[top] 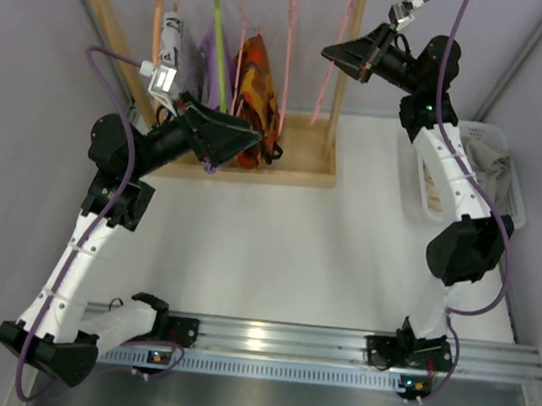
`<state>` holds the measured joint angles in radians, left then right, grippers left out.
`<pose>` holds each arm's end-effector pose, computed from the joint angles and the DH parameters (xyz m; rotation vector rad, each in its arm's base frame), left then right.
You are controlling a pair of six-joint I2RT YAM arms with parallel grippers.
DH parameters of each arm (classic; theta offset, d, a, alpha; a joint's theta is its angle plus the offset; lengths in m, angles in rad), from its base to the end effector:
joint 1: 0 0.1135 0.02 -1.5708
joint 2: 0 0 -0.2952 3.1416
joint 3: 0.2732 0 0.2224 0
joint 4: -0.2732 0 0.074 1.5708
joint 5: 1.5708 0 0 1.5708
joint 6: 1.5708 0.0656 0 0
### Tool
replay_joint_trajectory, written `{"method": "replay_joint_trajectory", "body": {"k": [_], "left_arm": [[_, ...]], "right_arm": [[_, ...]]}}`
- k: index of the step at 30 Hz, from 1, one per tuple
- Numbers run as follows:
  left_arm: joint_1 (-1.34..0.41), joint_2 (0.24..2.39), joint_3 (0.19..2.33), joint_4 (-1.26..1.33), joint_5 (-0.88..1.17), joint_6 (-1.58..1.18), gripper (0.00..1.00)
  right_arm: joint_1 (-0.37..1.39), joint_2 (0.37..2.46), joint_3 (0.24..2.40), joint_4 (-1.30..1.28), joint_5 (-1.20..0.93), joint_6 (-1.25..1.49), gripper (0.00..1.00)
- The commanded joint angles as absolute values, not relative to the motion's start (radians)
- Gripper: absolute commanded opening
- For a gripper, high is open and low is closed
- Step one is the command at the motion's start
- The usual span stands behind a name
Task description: Remove the trousers from the hanger
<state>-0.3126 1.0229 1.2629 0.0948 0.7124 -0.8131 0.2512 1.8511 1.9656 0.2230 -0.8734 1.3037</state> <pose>0.1550 -0.0952 0.5153 0.3352 1.4190 -1.3762 0.3915 0.1524 0.5197 -0.0908 1.6185 1.7902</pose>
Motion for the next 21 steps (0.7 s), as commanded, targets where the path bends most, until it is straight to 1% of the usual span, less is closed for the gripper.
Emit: {"method": "replay_joint_trajectory", "body": {"k": [1,5,10,15,21], "left_arm": [[-0.304,1.009,1.266,0.114,0.696,-0.827,0.99],[-0.290,1.011,1.270,0.095,0.681,-0.831,0.98],[-0.275,1.011,1.276,0.061,0.673,-0.819,0.95],[-0.270,1.006,1.258,0.061,0.669,-0.827,0.95],[-0.270,1.005,1.259,0.061,0.667,-0.833,0.95]], "right_arm": [[0.232,1.839,1.994,0.273,-0.828,1.361,0.00],[0.213,1.870,1.913,0.325,-0.822,1.468,0.00],[0.202,1.914,1.904,0.310,-0.831,1.448,0.00],[0.213,1.884,2.028,0.189,-0.819,1.276,0.00],[0.230,1.852,2.080,0.086,-0.792,1.157,0.00]]}}
